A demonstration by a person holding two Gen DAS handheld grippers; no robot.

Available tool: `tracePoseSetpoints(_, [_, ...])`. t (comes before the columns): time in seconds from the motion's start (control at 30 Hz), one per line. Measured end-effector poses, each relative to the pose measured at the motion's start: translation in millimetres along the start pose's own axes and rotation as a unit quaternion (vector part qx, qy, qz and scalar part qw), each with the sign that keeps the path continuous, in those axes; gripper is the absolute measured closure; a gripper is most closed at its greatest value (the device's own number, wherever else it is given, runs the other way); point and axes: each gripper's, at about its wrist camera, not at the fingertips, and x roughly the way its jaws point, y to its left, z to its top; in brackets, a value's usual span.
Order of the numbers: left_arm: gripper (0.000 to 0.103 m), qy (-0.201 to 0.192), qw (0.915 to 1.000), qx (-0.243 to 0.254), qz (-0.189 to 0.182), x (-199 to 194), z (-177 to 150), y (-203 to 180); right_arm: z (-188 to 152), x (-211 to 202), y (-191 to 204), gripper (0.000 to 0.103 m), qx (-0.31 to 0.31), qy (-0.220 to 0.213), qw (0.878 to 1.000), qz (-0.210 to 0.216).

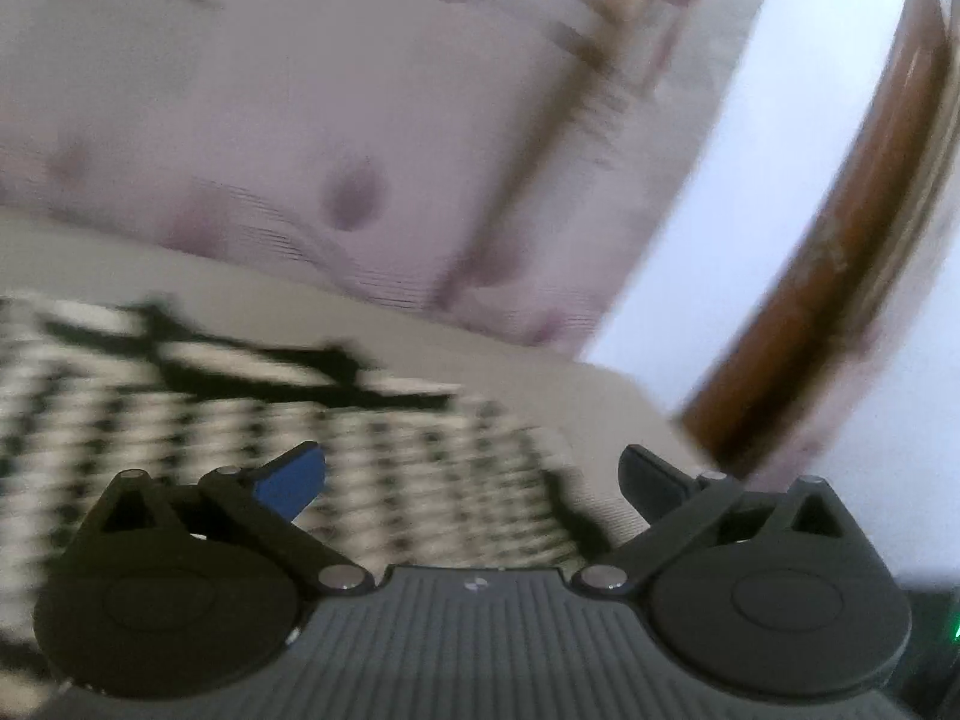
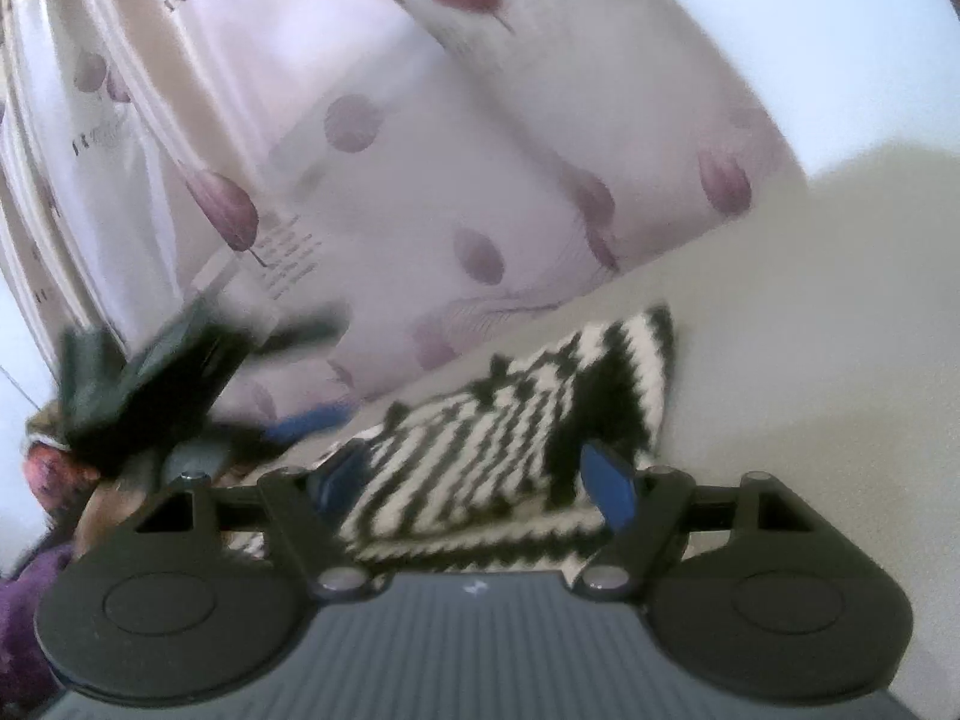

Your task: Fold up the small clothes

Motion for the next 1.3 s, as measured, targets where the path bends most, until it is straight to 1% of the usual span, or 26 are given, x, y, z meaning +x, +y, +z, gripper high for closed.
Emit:
tracePoseSetpoints(0.03, [0.001,-0.007,0.9996,0.007,0.028,-13.0,-7.7,12.9,5.4,4.8,-1.0,0.026,-0.013,0.003,1.000,-0.006])
tracePoseSetpoints(0.07, [0.001,-0.018,0.9984,0.014,0.051,-25.2,-15.8,25.1,10.8,11.4,-2.2,0.029,-0.026,0.009,1.000,-0.012])
tracePoseSetpoints(0.1, [0.001,-0.033,0.9963,0.024,0.075,-38.8,-25.1,37.8,15.7,17.8,-3.1,0.035,-0.039,0.014,0.999,-0.018])
tracePoseSetpoints(0.17, [0.001,-0.054,0.9900,0.044,0.123,-59.7,-41.2,58.1,24.3,33.7,-3.7,0.035,-0.065,0.028,0.997,-0.032])
tracePoseSetpoints(0.23, [0.001,-0.060,0.9847,0.048,0.156,-72.0,-54.0,75.4,33.7,53.7,-4.8,0.035,-0.097,0.037,0.993,-0.054])
tracePoseSetpoints(0.27, [0.001,-0.059,0.9840,0.041,0.163,-75.3,-58.0,82.4,36.6,63.3,-6.5,0.035,-0.107,0.042,0.992,-0.060])
tracePoseSetpoints(0.33, [0.000,-0.062,0.9871,-0.010,0.147,-80.9,-59.0,98.8,41.9,87.6,-14.2,0.035,-0.112,0.064,0.989,-0.071])
tracePoseSetpoints(0.37, [0.000,-0.066,0.9871,-0.029,0.143,-82.4,-58.3,104.8,40.9,94.1,-16.3,0.036,-0.113,0.072,0.988,-0.079])
tracePoseSetpoints(0.43, [0.000,-0.055,0.9867,-0.059,0.141,-78.5,-57.2,115.7,39.1,112.0,-22.9,0.053,-0.109,0.099,0.986,-0.081])
tracePoseSetpoints(0.5, [0.000,-0.060,0.9868,-0.068,0.134,-77.9,-56.4,119.4,33.2,124.6,-23.3,0.086,-0.118,0.122,0.982,-0.085])
tracePoseSetpoints(0.53, [0.000,-0.063,0.9868,-0.069,0.132,-78.7,-56.4,120.5,30.8,126.1,-20.3,0.086,-0.126,0.119,0.981,-0.086])
tracePoseSetpoints(0.57, [0.000,-0.063,0.9867,-0.070,0.132,-79.5,-56.5,121.5,29.8,124.5,-16.0,0.088,-0.132,0.108,0.982,-0.078])
tracePoseSetpoints(0.63, [0.000,-0.066,0.9862,-0.073,0.133,-79.3,-55.9,120.2,31.3,120.2,-1.3,0.089,-0.154,0.079,0.983,-0.066])
tracePoseSetpoints(0.7, [0.000,-0.071,0.9848,-0.077,0.139,-80.1,-56.7,118.4,40.1,116.7,10.2,0.089,-0.152,0.052,0.986,-0.050])
tracePoseSetpoints(0.8, [0.000,-0.074,0.9839,-0.082,0.140,-81.9,-56.4,118.6,61.2,99.1,24.5,0.090,-0.133,-0.031,0.990,-0.023])
tracePoseSetpoints(0.83, [0.000,-0.074,0.9837,-0.082,0.141,-81.8,-56.0,118.8,67.0,96.5,22.1,0.090,-0.118,-0.047,0.992,-0.018])
tracePoseSetpoints(0.87, [0.000,-0.074,0.9836,-0.082,0.143,-82.5,-56.8,118.9,69.6,98.9,15.9,0.090,-0.107,-0.046,0.993,-0.024])
tracePoseSetpoints(0.9, [0.000,-0.073,0.9836,-0.081,0.144,-82.7,-57.2,118.7,68.0,107.0,6.2,0.090,-0.097,-0.037,0.994,-0.045])
tracePoseSetpoints(0.93, [0.000,-0.073,0.9836,-0.080,0.145,-83.2,-57.2,118.1,63.7,119.6,-10.0,0.089,-0.076,-0.011,0.995,-0.068])
tracePoseSetpoints(1.0, [0.000,-0.072,0.9835,-0.079,0.146,-83.2,-57.5,117.3,51.5,136.7,-38.0,0.089,-0.028,0.042,0.995,-0.091])
tracePoseSetpoints(1.07, [0.000,-0.071,0.9835,-0.080,0.146,-82.7,-57.2,117.3,42.3,141.9,-48.5,0.089,-0.016,0.072,0.992,-0.102])
tracePoseSetpoints(1.17, [0.000,-0.070,0.9834,-0.080,0.147,-82.7,-56.9,116.4,43.9,135.3,-44.8,0.088,-0.027,0.066,0.992,-0.106])
tracePoseSetpoints(1.23, [0.000,-0.070,0.9834,-0.080,0.147,-82.6,-56.8,116.5,42.3,134.9,-44.5,0.088,-0.038,0.073,0.990,-0.113])
tracePoseSetpoints(1.3, [0.000,-0.069,0.9834,-0.083,0.146,-81.8,-56.4,117.4,38.0,139.4,-44.9,0.088,-0.043,0.090,0.987,-0.122])
